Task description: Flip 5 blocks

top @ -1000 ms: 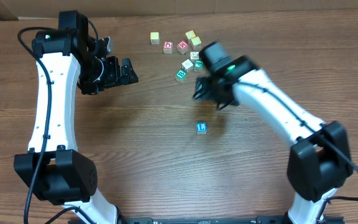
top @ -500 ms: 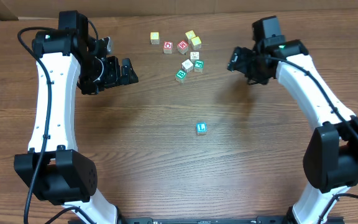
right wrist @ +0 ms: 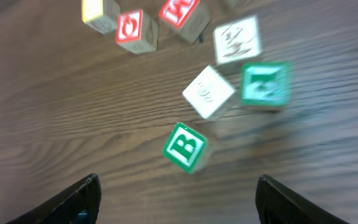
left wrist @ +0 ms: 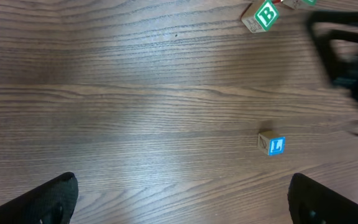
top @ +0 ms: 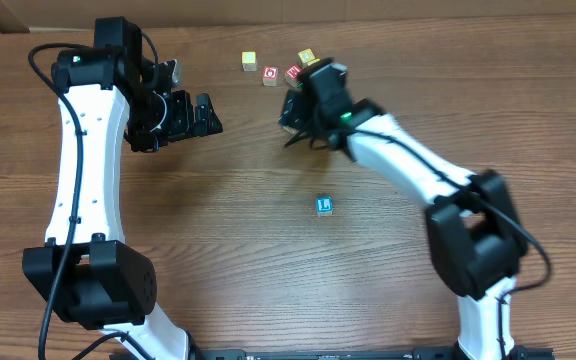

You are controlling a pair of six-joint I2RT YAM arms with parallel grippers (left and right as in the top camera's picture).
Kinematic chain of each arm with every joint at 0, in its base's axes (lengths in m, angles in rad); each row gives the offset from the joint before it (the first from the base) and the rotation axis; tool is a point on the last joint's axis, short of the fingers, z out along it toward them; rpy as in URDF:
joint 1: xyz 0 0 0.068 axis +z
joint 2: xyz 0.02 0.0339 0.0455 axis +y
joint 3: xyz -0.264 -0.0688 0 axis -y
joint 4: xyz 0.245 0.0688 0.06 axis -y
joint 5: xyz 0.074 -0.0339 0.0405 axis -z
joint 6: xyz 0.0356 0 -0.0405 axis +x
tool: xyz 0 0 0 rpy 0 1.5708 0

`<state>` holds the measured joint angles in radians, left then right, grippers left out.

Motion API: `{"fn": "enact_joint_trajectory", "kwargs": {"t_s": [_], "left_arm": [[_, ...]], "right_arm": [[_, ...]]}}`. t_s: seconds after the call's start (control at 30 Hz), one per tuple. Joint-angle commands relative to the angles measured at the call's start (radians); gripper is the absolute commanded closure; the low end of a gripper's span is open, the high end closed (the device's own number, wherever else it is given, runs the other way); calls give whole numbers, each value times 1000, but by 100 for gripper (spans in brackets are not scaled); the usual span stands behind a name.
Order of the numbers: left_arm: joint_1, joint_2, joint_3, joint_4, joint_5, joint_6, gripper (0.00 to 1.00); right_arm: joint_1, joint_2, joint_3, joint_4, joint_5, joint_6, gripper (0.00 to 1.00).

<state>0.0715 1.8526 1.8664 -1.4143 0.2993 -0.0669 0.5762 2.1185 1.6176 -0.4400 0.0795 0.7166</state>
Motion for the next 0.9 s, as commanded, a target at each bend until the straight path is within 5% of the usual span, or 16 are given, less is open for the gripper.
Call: {"fn": "enact_joint_trajectory", "kwargs": {"t_s": [0.0,0.37,0.57,0.87], "left_arm": [[-6,11,20,2,-4,11,0],[-6,11,20,2,-4,11,0],[-6,11,20,2,-4,11,0],[-6,11,20,2,-4,11,0]], "right_arm": [[45,68,16,47,162,74,20],[70,180,16,179,247,152,22],[67,181,16,227,249,152,39],[68,182,16,178,249,152,49]]}}
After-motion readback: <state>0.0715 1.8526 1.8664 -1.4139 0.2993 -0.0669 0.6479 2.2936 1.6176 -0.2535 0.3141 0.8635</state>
